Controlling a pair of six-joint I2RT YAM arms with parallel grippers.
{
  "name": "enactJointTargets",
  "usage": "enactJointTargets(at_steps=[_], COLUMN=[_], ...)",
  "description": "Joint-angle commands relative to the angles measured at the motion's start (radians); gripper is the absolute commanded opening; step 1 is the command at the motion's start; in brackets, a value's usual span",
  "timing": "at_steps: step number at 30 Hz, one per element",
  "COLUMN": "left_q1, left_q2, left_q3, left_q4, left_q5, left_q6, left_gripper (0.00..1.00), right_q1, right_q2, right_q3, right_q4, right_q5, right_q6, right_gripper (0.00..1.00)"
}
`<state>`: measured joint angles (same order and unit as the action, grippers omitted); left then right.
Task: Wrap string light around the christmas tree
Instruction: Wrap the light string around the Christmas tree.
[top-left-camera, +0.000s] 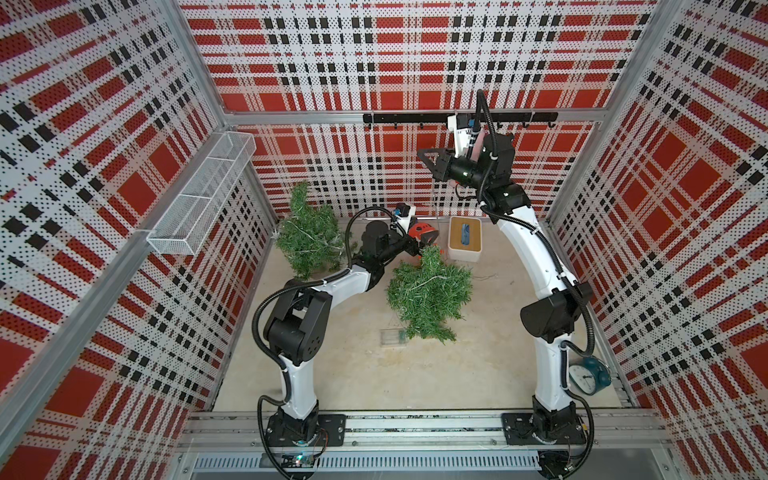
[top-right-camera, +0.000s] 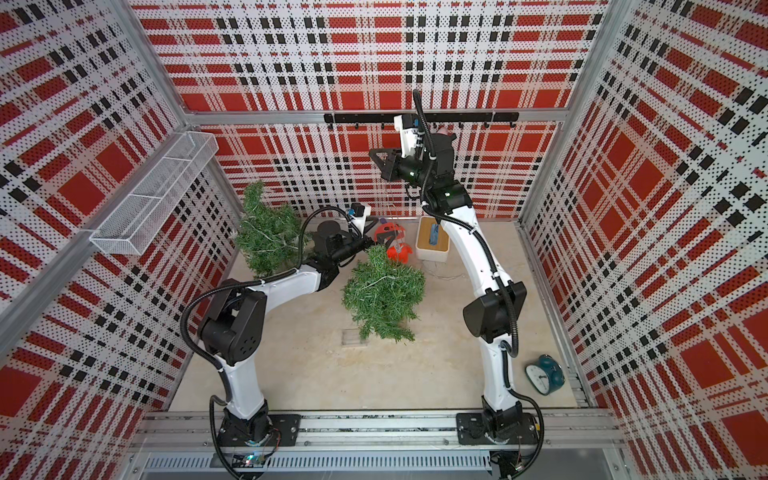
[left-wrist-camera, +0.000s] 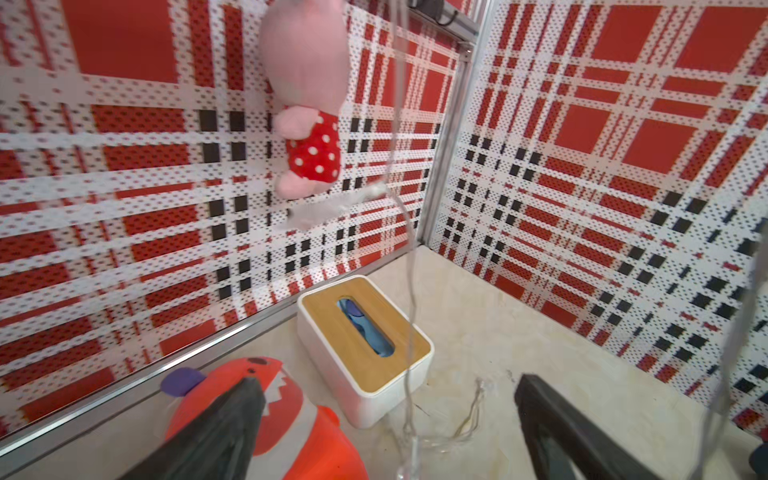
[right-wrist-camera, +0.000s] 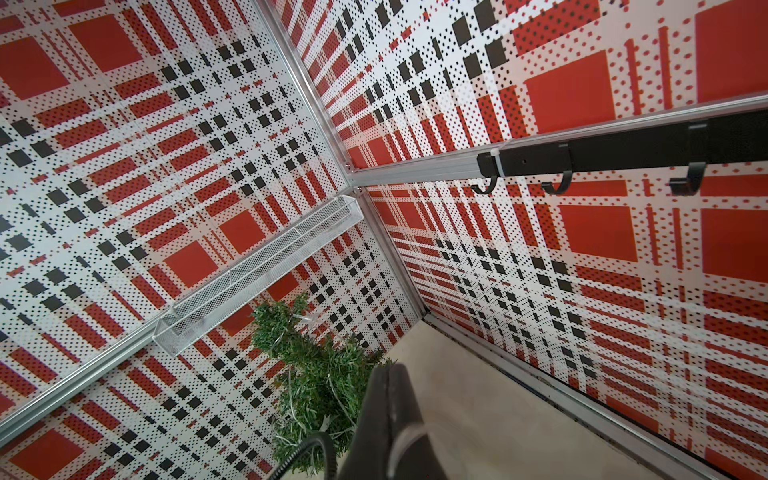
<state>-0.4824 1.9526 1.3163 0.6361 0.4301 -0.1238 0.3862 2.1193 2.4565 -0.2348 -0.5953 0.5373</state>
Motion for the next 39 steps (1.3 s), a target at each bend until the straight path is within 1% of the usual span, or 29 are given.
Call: enactJointTargets(at_steps=[1, 2, 5, 8, 9, 10, 11, 12, 14, 15, 16, 17, 19, 20, 22, 24, 27, 29, 30, 31, 32, 33, 34, 37, 39], left_q1=[-0.02, -0.025, -0.032, -0.019, -0.013, -0.01, -0.009, -0.009, -0.007, -0.003, 0.001, 0.003, 0.0, -0.005, -0.015, -0.02, -0.02, -0.015, -0.013, -0.007, -0.001, 0.006, 0.014, 0.041, 0.056], left_q2=[0.089, 0.115, 0.172, 0.184, 0.18, 0.173, 0.165, 0.156, 0.143, 0.14, 0.143, 0.149, 0.155, 0.155, 0.162, 0.18, 0.212, 0.22, 0.215, 0.201, 0.175, 0.15, 0.112, -0.009, -0.093], left_q3=[0.095, 0.125, 0.182, 0.181, 0.173, 0.162, 0.148, 0.14, 0.132, 0.132, 0.137, 0.145, 0.156, 0.157, 0.172, 0.196, 0.244, 0.259, 0.255, 0.241, 0.22, 0.195, 0.163, 0.076, 0.036], left_q4=[0.094, 0.094, 0.101, 0.154, 0.181, 0.203, 0.234, 0.245, 0.241, 0.241, 0.241, 0.241, 0.236, 0.234, 0.212, 0.2, 0.197, 0.197, 0.197, 0.197, 0.197, 0.197, 0.197, 0.183, 0.138], left_q5=[0.035, 0.028, -0.009, -0.016, -0.012, -0.009, 0.004, 0.013, 0.009, 0.011, 0.015, 0.032, 0.047, 0.058, 0.06, 0.062, 0.049, 0.055, 0.055, 0.052, 0.044, 0.032, 0.019, -0.02, -0.035], left_q6=[-0.025, -0.033, -0.051, -0.097, -0.11, -0.121, -0.13, -0.127, -0.117, -0.119, -0.125, -0.132, -0.132, -0.125, -0.107, -0.109, -0.143, -0.161, -0.163, -0.166, -0.169, -0.169, -0.163, -0.156, -0.145], left_gripper=[1.0, 1.0, 0.94, 0.87, 0.84, 0.83, 0.8, 0.75, 0.66, 0.65, 0.66, 0.7, 0.82, 0.86, 0.88, 0.86, 0.75, 0.62, 0.52, 0.41, 0.26, 0.18, 0.13, 0.06, 0.03], right_q1=[0.012, 0.013, 0.013, 0.013, 0.013, 0.013, 0.013, 0.013, 0.013, 0.013, 0.013, 0.012, 0.013, 0.013, 0.013, 0.013, 0.012, 0.01, 0.007, 0.0, -0.008, -0.019, -0.032, -0.082, -0.113], right_q2=[-0.071, -0.078, -0.098, -0.131, -0.142, -0.152, -0.159, -0.16, -0.162, -0.162, -0.165, -0.164, -0.167, -0.169, -0.174, -0.176, -0.187, -0.203, -0.21, -0.222, -0.237, -0.253, -0.275, -0.333, -0.351], right_q3=[0.021, 0.013, -0.009, -0.034, -0.066, -0.078, -0.086, -0.088, -0.085, -0.086, -0.088, -0.089, -0.089, -0.088, -0.089, -0.103, -0.12, -0.125, -0.13, -0.14, -0.162, -0.186, -0.228, -0.354, -0.397], right_q4=[0.039, 0.046, 0.074, 0.099, 0.107, 0.116, 0.123, 0.126, 0.13, 0.134, 0.14, 0.15, 0.163, 0.166, 0.171, 0.183, 0.214, 0.197, 0.191, 0.187, 0.188, 0.197, 0.221, 0.32, 0.349], right_q5=[-0.029, -0.038, -0.065, -0.081, -0.084, -0.088, -0.09, -0.092, -0.096, -0.101, -0.105, -0.112, -0.121, -0.124, -0.128, -0.14, -0.163, -0.155, -0.154, -0.153, -0.151, -0.15, -0.149, -0.148, -0.146], right_q6=[0.008, 0.009, 0.056, 0.066, 0.067, 0.069, 0.069, 0.07, 0.076, 0.082, 0.089, 0.097, 0.109, 0.114, 0.12, 0.135, 0.162, 0.142, 0.134, 0.127, 0.123, 0.125, 0.134, 0.181, 0.2], right_gripper=[0.0, 0.0, 0.0, 0.0, 0.0, 0.0, 0.0, 0.0, 0.0, 0.0, 0.0, 0.0, 0.0, 0.0, 0.0, 0.0, 0.0, 0.0, 0.0, 0.0, 0.0, 0.0, 0.0, 0.0, 0.0])
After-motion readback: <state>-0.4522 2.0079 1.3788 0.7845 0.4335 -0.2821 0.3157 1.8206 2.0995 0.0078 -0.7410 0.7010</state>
